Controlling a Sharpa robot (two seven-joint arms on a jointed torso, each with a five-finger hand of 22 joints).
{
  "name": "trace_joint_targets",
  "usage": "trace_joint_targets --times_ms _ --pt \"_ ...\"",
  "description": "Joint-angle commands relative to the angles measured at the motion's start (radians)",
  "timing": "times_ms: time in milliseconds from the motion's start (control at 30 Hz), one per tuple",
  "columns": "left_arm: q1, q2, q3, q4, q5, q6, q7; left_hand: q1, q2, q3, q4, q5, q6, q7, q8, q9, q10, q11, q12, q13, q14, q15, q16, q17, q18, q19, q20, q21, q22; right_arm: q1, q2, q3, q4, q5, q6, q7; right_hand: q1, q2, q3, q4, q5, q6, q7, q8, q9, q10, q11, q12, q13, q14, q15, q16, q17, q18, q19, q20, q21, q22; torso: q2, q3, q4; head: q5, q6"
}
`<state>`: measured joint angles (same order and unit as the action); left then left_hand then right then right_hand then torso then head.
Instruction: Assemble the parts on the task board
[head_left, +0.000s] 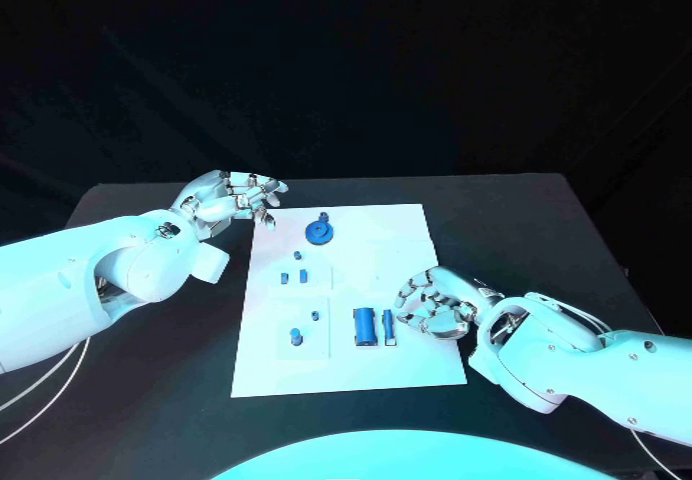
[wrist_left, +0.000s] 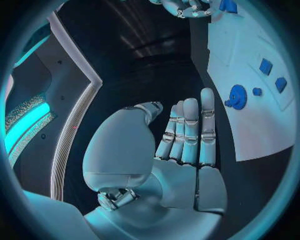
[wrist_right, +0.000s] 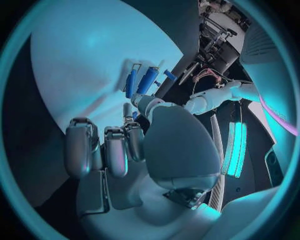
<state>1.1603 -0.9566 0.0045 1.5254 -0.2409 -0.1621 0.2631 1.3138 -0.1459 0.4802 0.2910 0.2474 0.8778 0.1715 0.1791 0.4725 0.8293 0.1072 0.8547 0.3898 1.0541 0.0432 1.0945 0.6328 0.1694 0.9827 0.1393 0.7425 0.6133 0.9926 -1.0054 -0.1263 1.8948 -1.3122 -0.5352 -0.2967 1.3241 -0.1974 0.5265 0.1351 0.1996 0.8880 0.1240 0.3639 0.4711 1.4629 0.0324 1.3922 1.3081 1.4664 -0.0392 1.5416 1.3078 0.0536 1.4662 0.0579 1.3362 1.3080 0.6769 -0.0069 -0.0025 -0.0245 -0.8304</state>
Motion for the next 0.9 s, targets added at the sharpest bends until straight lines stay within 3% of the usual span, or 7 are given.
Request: trace_joint_targets --times_ms 33,233,467,900 --pt "0.000 0.000 0.000 0.002 0.002 0.016 0.010 -0.006 0.006 0.000 -0.003 0.004 -0.006 0.002 -0.002 -0.001 -0.007 -0.002 0.004 -0.001 -0.008 -0.001 -0.006 0.002 0.014 0.007 0.003 -0.005 -0.002 -0.008 0.006 -0.001 -0.006 -0.098 -0.029 0.055 0.013 0.004 0.019 -0.007 0.002 0.008 0.004 -0.013 -0.007 0.000 0.010 0.005 0.139 0.094 0.008 0.005 0.219 -0.016 0.058 0.009 0.008 0.211 0.000 0.0005 0.0010 0.001 -0.003" --pt "0.000 0.000 0.000 0.001 0.002 0.017 0.010 -0.006 0.006 0.000 -0.003 0.004 -0.006 0.002 -0.002 -0.001 -0.007 -0.002 0.004 -0.001 -0.008 -0.001 -0.006 0.002 0.014 0.007 0.003 -0.005 -0.002 -0.018 0.020 -0.001 -0.021 -0.108 -0.021 0.049 0.025 0.012 0.055 -0.026 0.002 0.016 0.007 -0.034 -0.020 0.000 0.012 0.006 0.139 0.094 0.010 0.005 0.219 -0.015 0.058 0.011 0.008 0.212 0.001 0.0003 0.0012 0.002 -0.003" --pt "0.000 0.001 0.000 0.000 0.001 0.018 0.010 -0.005 0.008 0.000 -0.002 0.005 -0.007 0.002 -0.001 -0.002 -0.008 -0.002 0.005 -0.003 -0.009 -0.001 -0.007 0.002 0.014 0.008 0.003 -0.007 -0.003 -0.023 0.038 -0.001 -0.029 -0.110 -0.024 0.045 0.023 0.012 0.061 -0.028 0.001 0.017 0.008 -0.039 -0.024 0.000 0.013 0.007 0.139 0.094 0.011 0.005 0.220 -0.016 0.059 0.012 0.010 0.212 0.001 0.0012 0.0012 0.004 -0.005" --pt "0.000 0.001 0.000 -0.002 0.000 0.019 0.009 -0.005 0.008 0.000 -0.002 0.005 -0.007 0.002 -0.001 -0.002 -0.008 -0.002 0.005 -0.003 -0.009 -0.001 -0.007 0.002 0.014 0.008 0.003 -0.007 -0.003 -0.024 0.049 -0.001 -0.039 -0.105 -0.004 0.037 0.018 0.015 0.069 -0.032 0.000 0.028 0.007 -0.042 -0.027 0.003 0.013 0.012 0.142 0.095 0.012 0.007 0.223 -0.017 0.060 0.013 0.016 0.213 0.000 -0.0010 0.0005 0.005 -0.006"
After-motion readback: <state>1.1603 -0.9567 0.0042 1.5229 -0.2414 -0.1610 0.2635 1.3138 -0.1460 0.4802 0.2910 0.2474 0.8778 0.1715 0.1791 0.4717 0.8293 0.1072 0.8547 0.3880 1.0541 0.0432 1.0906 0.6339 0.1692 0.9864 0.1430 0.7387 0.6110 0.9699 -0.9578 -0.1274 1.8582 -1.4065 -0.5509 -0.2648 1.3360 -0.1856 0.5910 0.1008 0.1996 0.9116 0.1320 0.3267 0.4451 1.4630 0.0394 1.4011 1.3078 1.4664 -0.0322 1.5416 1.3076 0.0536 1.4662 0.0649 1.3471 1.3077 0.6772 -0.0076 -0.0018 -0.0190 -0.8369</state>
